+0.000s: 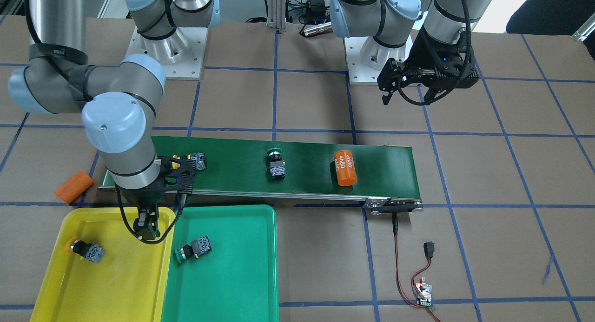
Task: Sort buttons by color to trays
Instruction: 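Return the right gripper to the belt end and grasp the yellow button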
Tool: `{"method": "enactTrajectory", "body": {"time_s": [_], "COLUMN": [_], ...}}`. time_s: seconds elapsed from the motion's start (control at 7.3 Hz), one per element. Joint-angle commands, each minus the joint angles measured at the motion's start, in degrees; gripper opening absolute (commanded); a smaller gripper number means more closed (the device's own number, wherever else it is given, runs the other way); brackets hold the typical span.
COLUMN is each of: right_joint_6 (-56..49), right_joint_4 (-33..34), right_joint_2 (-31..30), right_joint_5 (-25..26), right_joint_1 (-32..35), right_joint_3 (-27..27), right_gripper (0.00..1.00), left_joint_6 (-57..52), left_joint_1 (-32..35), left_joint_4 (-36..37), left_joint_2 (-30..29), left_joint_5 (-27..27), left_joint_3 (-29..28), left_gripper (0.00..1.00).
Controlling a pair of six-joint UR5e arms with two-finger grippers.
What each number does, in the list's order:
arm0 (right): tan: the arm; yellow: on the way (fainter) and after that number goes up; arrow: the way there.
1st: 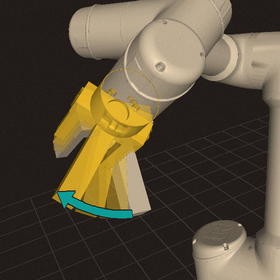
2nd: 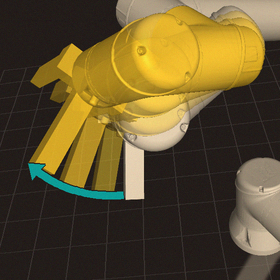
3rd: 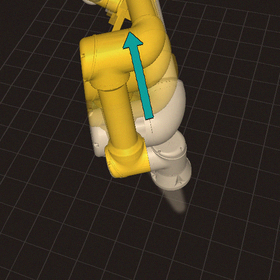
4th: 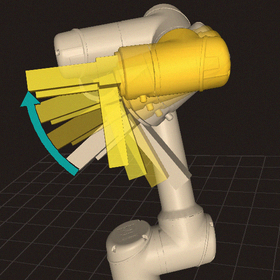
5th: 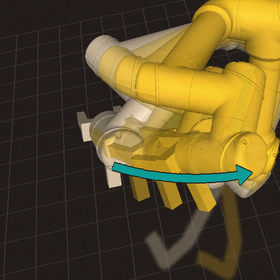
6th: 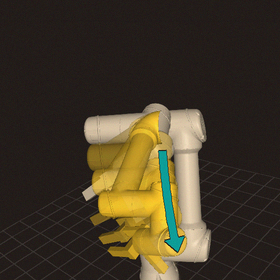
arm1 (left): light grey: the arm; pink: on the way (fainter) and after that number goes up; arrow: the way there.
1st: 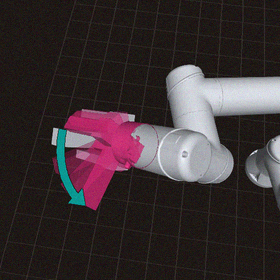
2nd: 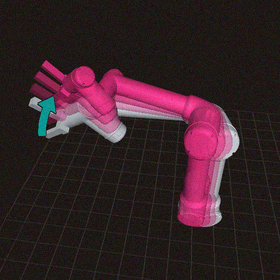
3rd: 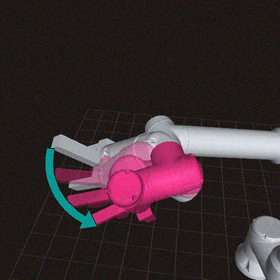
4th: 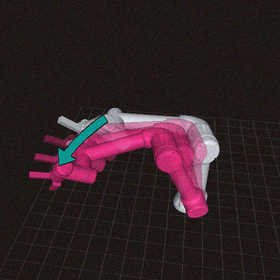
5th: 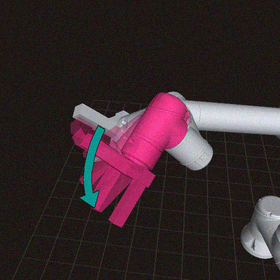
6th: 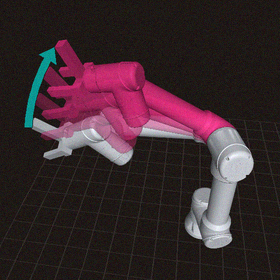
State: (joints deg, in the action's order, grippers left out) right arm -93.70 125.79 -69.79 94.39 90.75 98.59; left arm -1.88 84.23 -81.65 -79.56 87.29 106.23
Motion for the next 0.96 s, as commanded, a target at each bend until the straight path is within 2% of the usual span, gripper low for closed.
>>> {"method": "enactTrajectory", "body": {"time_s": [0.0, 0.14, 0.41, 0.82], "right_joint_6": [-7.3, -8.9, -9.0, -8.9], "right_joint_4": [-1.4, -1.5, -0.6, 1.3], "right_joint_2": [-6.8, -9.6, -12.0, -13.0], "right_joint_5": [-0.2, -0.2, -0.1, -2.3], "right_joint_1": [-5.0, -5.8, -6.1, -7.0], "right_joint_3": [9.4, 13.3, 19.2, 22.0], "right_gripper": [0.89, 0.89, 0.88, 0.87], "left_joint_6": [3.4, 3.4, 4.1, 4.3], "left_joint_1": [2.3, 2.4, 2.6, 3.0], "left_joint_4": [-3.1, -5.2, -4.7, -4.7], "left_joint_2": [-2.1, -3.0, -3.8, -4.3], "left_joint_5": [0.1, 0.3, 0.3, 0.3], "left_joint_3": [-4.3, -6.2, -5.9, -6.6], "left_gripper": [1.00, 1.00, 1.00, 1.00]}}
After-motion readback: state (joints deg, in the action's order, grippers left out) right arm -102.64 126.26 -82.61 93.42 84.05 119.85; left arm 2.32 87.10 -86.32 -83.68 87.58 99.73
